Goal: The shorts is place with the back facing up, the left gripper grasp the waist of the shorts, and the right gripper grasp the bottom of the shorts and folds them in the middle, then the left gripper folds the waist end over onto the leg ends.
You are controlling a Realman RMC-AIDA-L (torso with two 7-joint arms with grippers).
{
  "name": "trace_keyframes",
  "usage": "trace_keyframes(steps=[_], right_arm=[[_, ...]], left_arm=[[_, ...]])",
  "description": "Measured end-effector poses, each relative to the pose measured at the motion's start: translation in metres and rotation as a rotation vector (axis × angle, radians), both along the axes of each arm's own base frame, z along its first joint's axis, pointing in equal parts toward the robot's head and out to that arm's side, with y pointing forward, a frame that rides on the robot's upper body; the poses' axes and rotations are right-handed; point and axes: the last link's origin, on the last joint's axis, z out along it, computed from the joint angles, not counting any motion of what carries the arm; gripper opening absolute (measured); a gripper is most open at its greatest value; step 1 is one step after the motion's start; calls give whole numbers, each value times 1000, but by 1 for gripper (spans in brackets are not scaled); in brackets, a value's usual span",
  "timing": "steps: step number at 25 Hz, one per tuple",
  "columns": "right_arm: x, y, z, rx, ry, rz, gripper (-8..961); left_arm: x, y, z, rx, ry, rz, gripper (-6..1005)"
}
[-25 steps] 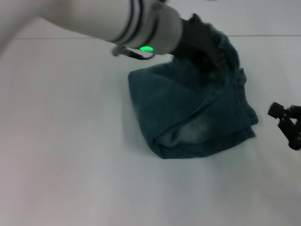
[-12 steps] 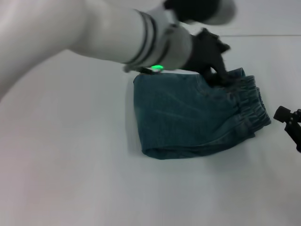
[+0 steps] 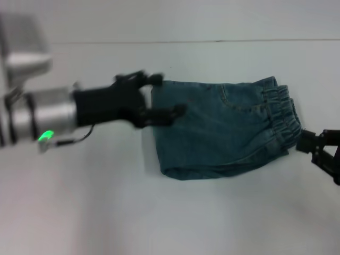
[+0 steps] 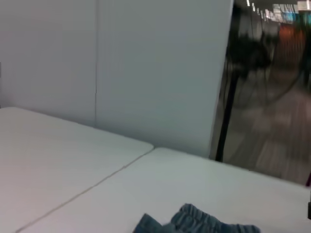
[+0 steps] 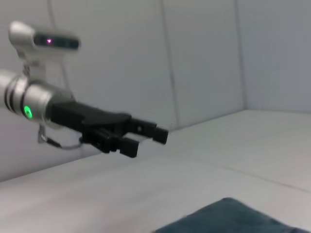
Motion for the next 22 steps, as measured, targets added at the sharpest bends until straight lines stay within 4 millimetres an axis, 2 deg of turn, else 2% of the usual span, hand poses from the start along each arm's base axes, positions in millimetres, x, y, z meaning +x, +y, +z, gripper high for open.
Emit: trace_keyframes(steps=[1, 2, 3, 5, 6, 7, 8, 13, 17, 22], right_arm=[[-2, -1, 0, -17, 2, 11, 35], [-4, -3, -2, -37, 6, 27, 36], [-6, -5, -3, -53, 9, 41, 37], [-8, -8, -5, -73, 11, 61, 39], [-8, -9, -6, -78, 8, 67, 120], [-8, -9, -8, -81, 4, 70, 201], [-8, -10, -11, -81, 2, 72, 282], [-9, -8, -28, -62, 1, 114, 488], [-10, -4, -40, -34, -13, 151, 743], [-10, -3, -45, -18, -20, 161, 889]], left_arm=[[-21, -10, 3, 6, -51, 12, 877], [-26, -14, 4, 7, -67, 11, 936], [-47, -27, 8, 30, -111, 23, 936], [-75, -47, 11, 73, -163, 65, 936], [-85, -56, 11, 91, -181, 85, 936], [-102, -73, 11, 132, -204, 113, 936], [-102, -73, 11, 132, -204, 113, 936], [-124, -106, 1, 191, -197, 174, 936], [-135, -123, -3, 239, -198, 206, 936], [-140, -130, -9, 279, -198, 221, 936]])
